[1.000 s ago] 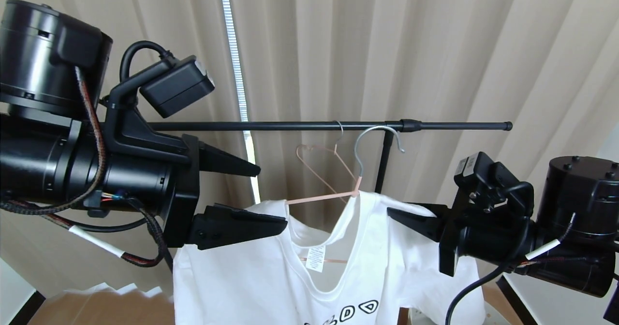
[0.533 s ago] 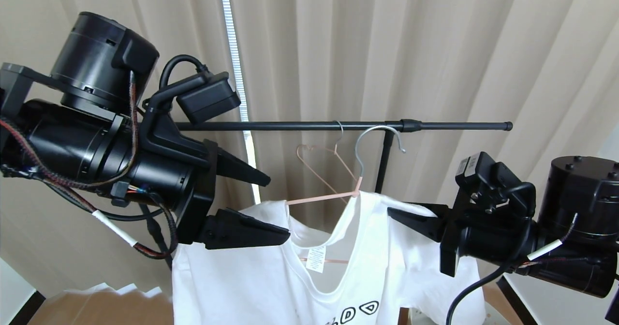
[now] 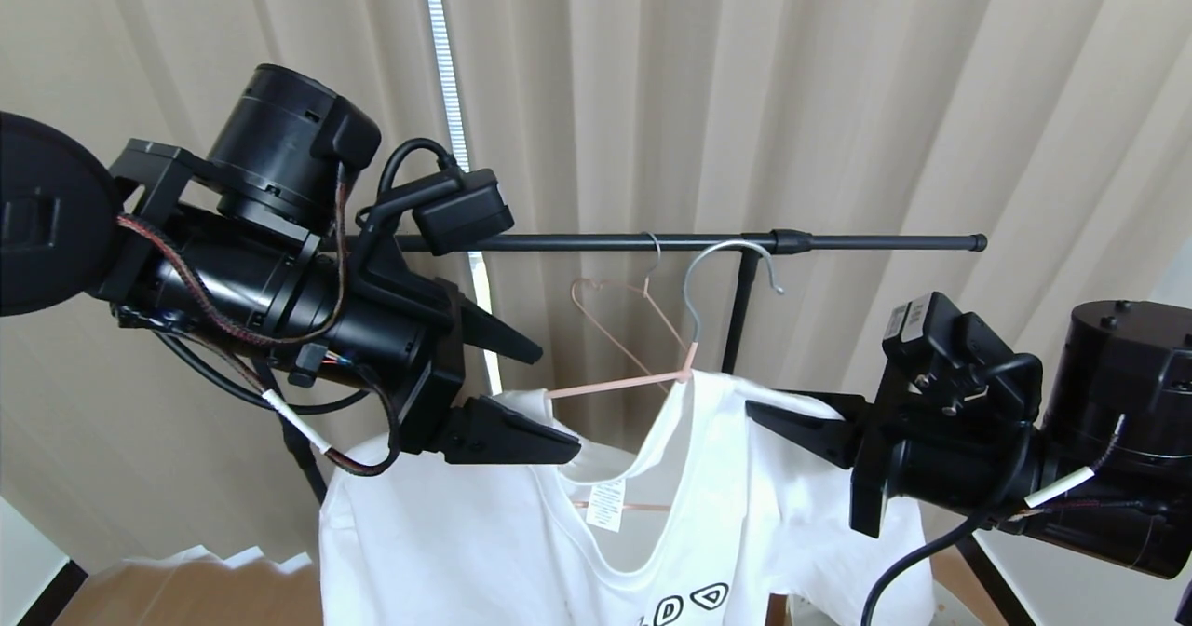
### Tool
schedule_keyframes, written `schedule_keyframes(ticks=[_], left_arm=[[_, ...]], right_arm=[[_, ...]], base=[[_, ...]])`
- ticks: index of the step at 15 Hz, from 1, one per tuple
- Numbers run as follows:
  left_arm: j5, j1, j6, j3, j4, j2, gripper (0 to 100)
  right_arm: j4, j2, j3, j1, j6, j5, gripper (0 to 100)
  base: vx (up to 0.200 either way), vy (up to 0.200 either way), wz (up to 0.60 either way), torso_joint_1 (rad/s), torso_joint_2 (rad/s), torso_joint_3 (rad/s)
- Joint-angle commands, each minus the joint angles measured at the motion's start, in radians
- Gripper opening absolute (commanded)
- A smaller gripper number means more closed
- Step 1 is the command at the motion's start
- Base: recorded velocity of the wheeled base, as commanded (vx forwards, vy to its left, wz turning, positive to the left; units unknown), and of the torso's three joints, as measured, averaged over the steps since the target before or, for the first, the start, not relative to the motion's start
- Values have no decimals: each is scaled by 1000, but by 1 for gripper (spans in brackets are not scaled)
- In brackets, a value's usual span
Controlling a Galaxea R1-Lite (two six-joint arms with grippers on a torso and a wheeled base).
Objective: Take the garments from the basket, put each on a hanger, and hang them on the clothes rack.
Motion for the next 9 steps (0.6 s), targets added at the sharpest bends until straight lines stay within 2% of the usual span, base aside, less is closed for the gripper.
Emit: schedule_keyframes(ticks=[1, 3, 9], left_arm=[[2, -5, 0, 2, 0, 17, 100], [26, -11, 1, 9, 0, 20, 100], [34, -26, 3, 20, 0, 23, 100]], right_arm=[[0, 0, -6, 1, 0, 0, 0], [0, 4, -12, 20, 0, -4, 0], [1, 8, -12, 44, 1, -6, 0]], base=[[0, 0, 0, 0, 0, 0], [0, 0, 0, 0, 0, 0], [0, 0, 0, 0, 0, 0]])
